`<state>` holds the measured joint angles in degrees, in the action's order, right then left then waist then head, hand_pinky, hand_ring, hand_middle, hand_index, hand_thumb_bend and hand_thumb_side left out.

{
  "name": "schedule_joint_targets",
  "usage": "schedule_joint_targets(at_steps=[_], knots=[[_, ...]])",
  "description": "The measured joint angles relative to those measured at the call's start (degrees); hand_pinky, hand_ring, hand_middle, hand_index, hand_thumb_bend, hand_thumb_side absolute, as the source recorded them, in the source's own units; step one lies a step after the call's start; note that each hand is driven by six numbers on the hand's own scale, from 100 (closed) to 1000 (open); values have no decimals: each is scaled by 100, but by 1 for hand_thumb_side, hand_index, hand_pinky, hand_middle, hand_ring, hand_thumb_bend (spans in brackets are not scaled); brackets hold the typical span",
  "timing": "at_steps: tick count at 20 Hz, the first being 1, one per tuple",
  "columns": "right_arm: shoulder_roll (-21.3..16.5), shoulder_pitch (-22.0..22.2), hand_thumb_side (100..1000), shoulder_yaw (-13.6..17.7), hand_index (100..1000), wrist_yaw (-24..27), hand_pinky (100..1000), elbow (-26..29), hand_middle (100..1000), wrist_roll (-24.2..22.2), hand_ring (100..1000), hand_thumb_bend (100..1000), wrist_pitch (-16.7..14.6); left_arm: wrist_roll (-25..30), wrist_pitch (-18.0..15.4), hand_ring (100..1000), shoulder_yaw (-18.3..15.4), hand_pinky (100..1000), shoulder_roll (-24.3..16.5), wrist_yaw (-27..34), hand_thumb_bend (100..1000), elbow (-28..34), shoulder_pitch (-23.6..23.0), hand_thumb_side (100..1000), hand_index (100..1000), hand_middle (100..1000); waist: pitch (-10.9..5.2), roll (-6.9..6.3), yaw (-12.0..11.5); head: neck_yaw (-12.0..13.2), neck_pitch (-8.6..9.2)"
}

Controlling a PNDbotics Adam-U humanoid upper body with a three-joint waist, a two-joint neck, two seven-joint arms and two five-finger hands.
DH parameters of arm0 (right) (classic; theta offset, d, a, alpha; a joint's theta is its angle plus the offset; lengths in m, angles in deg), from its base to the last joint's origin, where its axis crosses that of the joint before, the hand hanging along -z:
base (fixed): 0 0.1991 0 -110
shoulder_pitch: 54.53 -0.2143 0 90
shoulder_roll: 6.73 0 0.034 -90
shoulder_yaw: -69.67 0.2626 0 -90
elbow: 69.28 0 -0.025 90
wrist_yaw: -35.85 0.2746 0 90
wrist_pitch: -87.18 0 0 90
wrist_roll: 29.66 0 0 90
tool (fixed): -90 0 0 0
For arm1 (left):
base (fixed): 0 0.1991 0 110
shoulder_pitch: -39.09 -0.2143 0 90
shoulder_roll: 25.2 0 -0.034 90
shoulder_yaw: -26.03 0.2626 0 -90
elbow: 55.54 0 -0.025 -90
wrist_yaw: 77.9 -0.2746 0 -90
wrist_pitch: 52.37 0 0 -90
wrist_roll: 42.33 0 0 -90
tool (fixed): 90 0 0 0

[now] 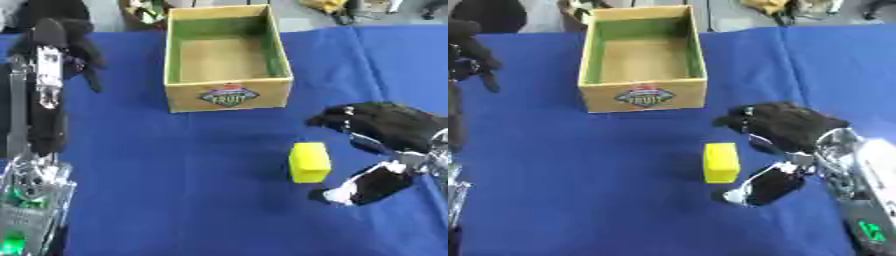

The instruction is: Pick up objects on the table and place them in the box.

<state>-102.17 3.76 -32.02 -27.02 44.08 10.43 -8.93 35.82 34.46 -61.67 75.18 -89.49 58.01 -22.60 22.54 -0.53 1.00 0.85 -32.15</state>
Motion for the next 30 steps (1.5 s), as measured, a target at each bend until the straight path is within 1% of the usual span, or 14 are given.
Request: schedule_joint_targets(at_steps=[1, 5, 7, 14, 17, 20, 26, 30], knots=[[0, 1, 675, -1, 958, 0, 660, 0, 815, -1, 824, 547, 7, 2, 2, 449, 0, 255, 0, 0, 100, 0, 0, 858, 655, 446, 1, -1, -1, 0, 2], [-29, 35, 663, -2, 960, 28, 659, 0, 813, -22, 823, 545, 32, 7, 7, 450, 1, 254, 4, 0, 100, 0, 0, 859, 655, 446, 7, -7, -17, -1, 6], [-126, 28, 665, 0, 959, 129, 662, 0, 810, -12, 823, 560, 49, 11, 9, 450, 11, 255, 4, 0, 100, 0, 0, 859, 655, 446, 7, -7, -32, -2, 3], [-802, -157, 640, 36, 957, 678, 670, 0, 815, 69, 831, 573, 139, 27, 15, 450, 34, 255, 4, 0, 100, 0, -2, 859, 655, 447, 6, 29, -103, -8, -80], [-1041, -199, 614, 16, 956, 938, 674, 0, 810, -23, 833, 573, 204, 34, 9, 450, 36, 255, 4, 0, 100, 0, -2, 859, 654, 447, 6, 32, -132, -36, -107], [-1198, -272, 599, -5, 957, 1206, 672, -6, 807, -138, 832, 581, 312, 47, -1, 450, 40, 255, 5, 0, 100, 0, 2, 859, 654, 447, 6, 35, -169, -65, -112], [-1326, -452, 573, -73, 956, 1726, 669, -321, 799, -210, 830, 606, 404, 63, 4, 450, 69, 254, 7, 0, 100, 0, 32, 859, 654, 447, 57, 38, -221, -126, -162], [-1339, -587, 568, -109, 953, 1887, 668, -600, 797, -206, 830, 610, 411, 78, 8, 450, 70, 254, 8, 4, 100, 0, 45, 859, 654, 447, 78, 41, -252, -163, -179]])
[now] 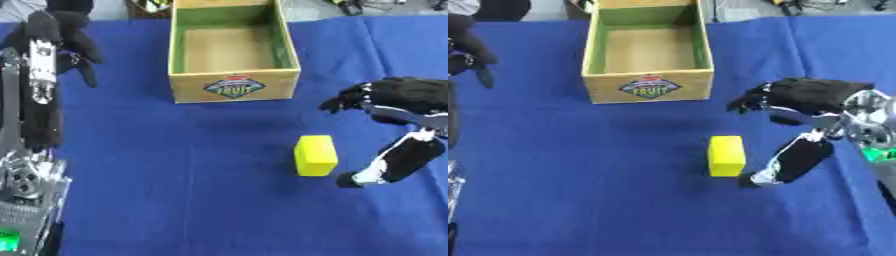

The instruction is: Pick up objects on the table and place them in the box.

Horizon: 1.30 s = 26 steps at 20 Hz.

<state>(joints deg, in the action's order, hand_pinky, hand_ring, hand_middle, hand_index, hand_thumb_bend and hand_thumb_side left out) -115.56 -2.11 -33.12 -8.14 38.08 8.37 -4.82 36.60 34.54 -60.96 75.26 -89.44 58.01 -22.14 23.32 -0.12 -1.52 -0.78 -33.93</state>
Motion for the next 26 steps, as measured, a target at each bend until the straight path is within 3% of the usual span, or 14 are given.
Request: schedule_joint_targets(at_steps=[13, 23, 26], knots=[[23, -328, 542, -139, 928, 65, 656, -1130, 755, 270, 814, 643, -239, 30, -9, 450, 35, 253, 8, 18, 100, 0, 51, 858, 653, 447, 88, 10, -138, -147, -3], [126, -382, 542, -210, 895, 224, 638, -1336, 704, 420, 792, 659, -258, 54, 0, 450, 36, 254, 55, 18, 100, 0, 58, 858, 652, 447, 105, 18, -168, -174, -3], [142, -403, 527, -242, 863, 219, 627, -1471, 653, 460, 779, 649, -232, 65, -3, 450, 37, 254, 57, 18, 100, 0, 59, 858, 652, 447, 105, 26, -185, -188, -3]])
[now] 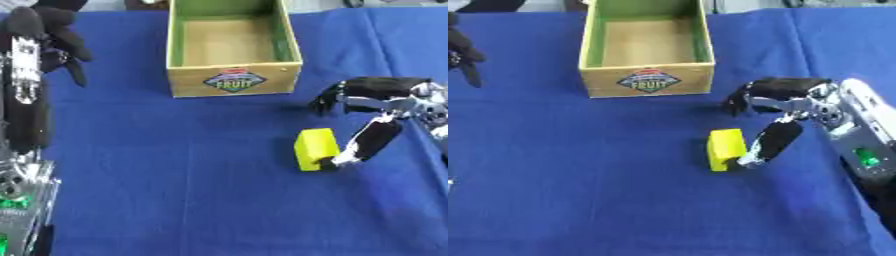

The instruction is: Pick up objects on the table and place them in the box.

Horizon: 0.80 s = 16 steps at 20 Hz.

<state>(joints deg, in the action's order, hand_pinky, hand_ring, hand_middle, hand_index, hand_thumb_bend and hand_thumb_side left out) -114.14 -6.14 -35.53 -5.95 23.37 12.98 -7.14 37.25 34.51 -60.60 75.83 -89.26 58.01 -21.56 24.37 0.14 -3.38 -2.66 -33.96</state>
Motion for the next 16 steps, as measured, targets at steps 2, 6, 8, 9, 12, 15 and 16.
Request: schedule_joint_targets(at_steps=[2, 6, 8, 9, 12, 15, 16], knots=[[43, -6, 513, -10, 814, -2, 614, -100, 591, 58, 762, 614, 8, 10, 0, 450, 0, 254, 1, 0, 100, 0, 1, 858, 652, 448, 0, -1, -18, -2, 0], [84, -33, 501, -4, 703, 88, 590, -216, 481, 234, 721, 537, 26, 20, 0, 450, 1, 254, 2, 0, 100, 0, 3, 857, 652, 448, 1, 1, -19, -2, -2], [86, -47, 483, -3, 677, 211, 586, -257, 462, 302, 706, 508, 49, 27, 4, 450, 1, 254, 2, 0, 100, 0, 7, 857, 652, 448, 1, 3, -19, -2, -10], [86, -54, 480, -3, 673, 266, 584, -274, 458, 324, 704, 500, 62, 32, 6, 450, 1, 254, 2, 0, 100, 0, 10, 857, 652, 448, 3, 3, -19, -2, -18], [87, -76, 431, -5, 669, 435, 582, -330, 456, 345, 692, 419, 86, 48, 2, 450, 1, 253, 3, -1, 100, 0, 11, 857, 652, 448, 5, 4, -22, -2, -27], [87, -88, 414, -5, 688, 633, 587, -359, 475, 298, 699, 398, 91, 66, 4, 450, 2, 254, 3, -4, 100, 0, 12, 857, 652, 448, 6, 4, -26, -2, -29], [87, -101, 419, -5, 686, 681, 589, -364, 473, 268, 697, 399, 88, 69, 4, 450, 2, 254, 3, -7, 100, 0, 12, 857, 652, 448, 6, 4, -26, -2, -31]])
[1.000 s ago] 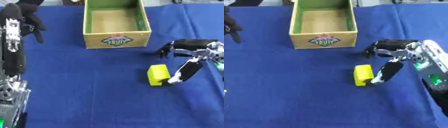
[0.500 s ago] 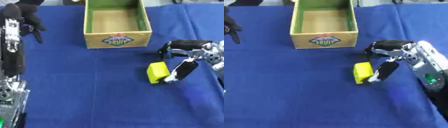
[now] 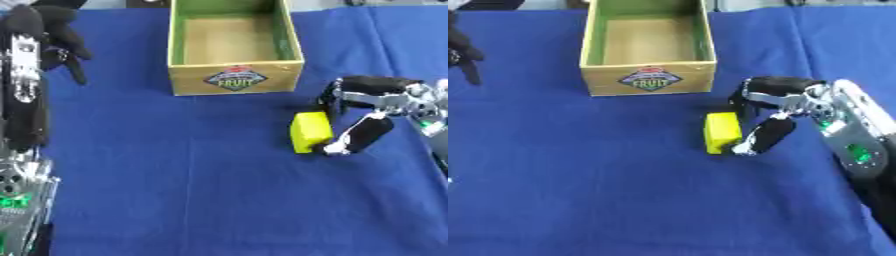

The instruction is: Pick up objects on the table and place them in the box.

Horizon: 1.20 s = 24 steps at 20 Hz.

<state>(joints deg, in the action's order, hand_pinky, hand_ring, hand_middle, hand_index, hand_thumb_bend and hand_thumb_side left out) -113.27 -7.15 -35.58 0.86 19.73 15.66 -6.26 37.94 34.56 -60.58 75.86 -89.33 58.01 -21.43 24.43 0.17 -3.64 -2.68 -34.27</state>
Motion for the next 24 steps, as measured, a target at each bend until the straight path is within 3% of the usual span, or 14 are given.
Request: schedule_joint_targets(at_steps=[1, 3, 4, 7, 10, 12, 17, 24], knots=[[0, -11, 417, 2, 668, 35, 586, -1, 458, -29, 692, 397, -6, 3, 2, 450, 0, 254, 1, -3, 100, 0, 1, 857, 651, 448, 3, 0, 0, 1, -5], [-1, -27, 388, 5, 636, 85, 579, -1, 427, -62, 682, 306, -4, 9, 8, 450, 0, 254, 8, -4, 100, 0, 4, 856, 651, 448, 12, 0, 3, 2, -37], [-1, -28, 351, 5, 593, 108, 569, 0, 407, -69, 671, 204, -1, 10, 9, 450, 0, 254, 19, -4, 100, 0, 5, 856, 650, 448, 12, 1, 5, 2, -42], [-1, -28, 302, 10, 499, 189, 559, 0, 405, -41, 665, 100, 59, 12, 9, 450, 0, 254, 40, -4, 100, 0, 17, 854, 649, 448, 23, 4, 7, 2, -43], [-1, -28, 100, 11, 380, 283, 536, 0, 361, 26, 636, 100, 160, 13, 9, 450, 0, 254, 42, -9, 100, 0, 24, 851, 648, 448, 25, 6, 7, 1, -43], [2, -27, 100, 16, 303, 363, 504, -1, 306, 102, 606, 100, 263, 14, 9, 450, 0, 254, 42, -16, 100, 0, 26, 850, 647, 447, 25, 6, 7, 1, -42], [13, -28, 100, 123, 232, 603, 426, -3, 172, 432, 526, 100, 609, 15, 9, 450, 0, 255, 42, -18, 100, 0, 28, 850, 646, 447, 28, 12, 19, 2, -40], [-7, -198, 100, 388, 218, 1119, 390, 336, 137, 998, 488, 100, 1182, 37, 29, 450, 0, 255, 41, -18, 100, 0, 28, 851, 645, 447, 25, 37, 52, 4, -8]])
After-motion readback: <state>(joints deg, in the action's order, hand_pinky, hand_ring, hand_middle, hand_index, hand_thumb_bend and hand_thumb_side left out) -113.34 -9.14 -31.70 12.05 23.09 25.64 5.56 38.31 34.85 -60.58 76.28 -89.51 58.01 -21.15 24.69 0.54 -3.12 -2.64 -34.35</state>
